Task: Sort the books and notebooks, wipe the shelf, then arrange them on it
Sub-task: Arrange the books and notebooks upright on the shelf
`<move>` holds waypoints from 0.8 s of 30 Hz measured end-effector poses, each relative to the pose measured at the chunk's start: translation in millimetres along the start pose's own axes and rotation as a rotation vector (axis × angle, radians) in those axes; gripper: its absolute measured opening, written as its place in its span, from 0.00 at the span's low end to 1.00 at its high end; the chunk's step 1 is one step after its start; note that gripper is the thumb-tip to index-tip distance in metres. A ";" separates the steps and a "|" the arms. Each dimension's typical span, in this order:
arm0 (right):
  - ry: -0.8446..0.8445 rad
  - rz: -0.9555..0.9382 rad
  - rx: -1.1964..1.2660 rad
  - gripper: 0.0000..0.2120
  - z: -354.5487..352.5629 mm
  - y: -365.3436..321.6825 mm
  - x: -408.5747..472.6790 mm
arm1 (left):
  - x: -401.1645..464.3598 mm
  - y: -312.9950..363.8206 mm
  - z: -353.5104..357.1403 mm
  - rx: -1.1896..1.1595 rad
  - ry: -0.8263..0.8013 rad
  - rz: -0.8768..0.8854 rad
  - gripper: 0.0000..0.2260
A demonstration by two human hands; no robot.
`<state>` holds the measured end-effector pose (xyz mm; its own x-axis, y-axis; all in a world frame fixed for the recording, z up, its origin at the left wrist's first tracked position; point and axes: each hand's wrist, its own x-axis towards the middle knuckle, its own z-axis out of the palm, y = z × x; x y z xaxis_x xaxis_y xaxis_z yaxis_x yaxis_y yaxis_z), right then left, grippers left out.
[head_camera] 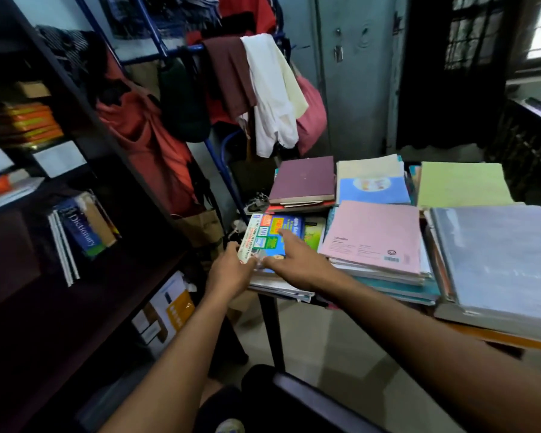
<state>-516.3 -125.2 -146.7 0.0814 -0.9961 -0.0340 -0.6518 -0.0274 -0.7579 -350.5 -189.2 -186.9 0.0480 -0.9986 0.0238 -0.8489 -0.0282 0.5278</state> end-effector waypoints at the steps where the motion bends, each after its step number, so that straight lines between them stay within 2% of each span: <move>1: 0.056 0.067 0.034 0.39 8.9 4.7 15.9 | -0.3 0.9 0.6 0.024 0.007 0.005 0.25; 4: 0.093 0.216 0.215 0.49 37.4 31.4 56.5 | 2.1 -0.4 2.2 -0.015 -0.033 -0.019 0.27; 6: 0.073 0.239 0.286 0.45 45.4 22.5 49.0 | 4.2 -3.9 3.2 -0.100 -0.064 -0.041 0.24; 8: 0.146 0.207 0.346 0.38 51.4 18.1 46.8 | 5.3 -9.9 4.1 -0.258 -0.076 -0.067 0.18; 10: 0.207 0.190 0.390 0.40 52.9 19.8 50.6 | 3.8 -14.8 4.2 -0.431 -0.072 -0.111 0.12; 12: 0.229 0.213 0.472 0.42 50.1 13.3 51.0 | 2.9 -21.8 1.1 -0.576 -0.035 -0.192 0.11; 13: 0.231 0.223 0.552 0.37 48.9 8.1 50.2 | 2.8 -27.7 -2.6 -0.665 -0.016 -0.241 0.12; 15: 0.209 0.237 0.774 0.20 46.8 -2.3 46.3 | -1.1 -42.0 -17.7 -0.815 0.005 -0.307 0.12; 18: 0.122 0.334 1.109 0.05 58.5 -15.3 39.9 | -18.9 -65.5 -46.8 -0.943 0.009 -0.266 0.06; 21: 0.033 0.353 1.325 0.08 92.3 -35.8 33.7 | -48.7 -84.4 -75.7 -1.096 -0.002 -0.192 0.05; 24: -0.050 0.251 1.299 0.08 122.1 -66.3 25.9 | -67.5 -115.4 -100.2 -1.140 0.068 -0.130 0.08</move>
<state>-378.9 -139.0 -176.9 0.1112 -0.9573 -0.2669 0.5362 0.2839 -0.7949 -203.1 -114.0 -164.3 0.1585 -0.9855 -0.0596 0.1328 -0.0385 0.9904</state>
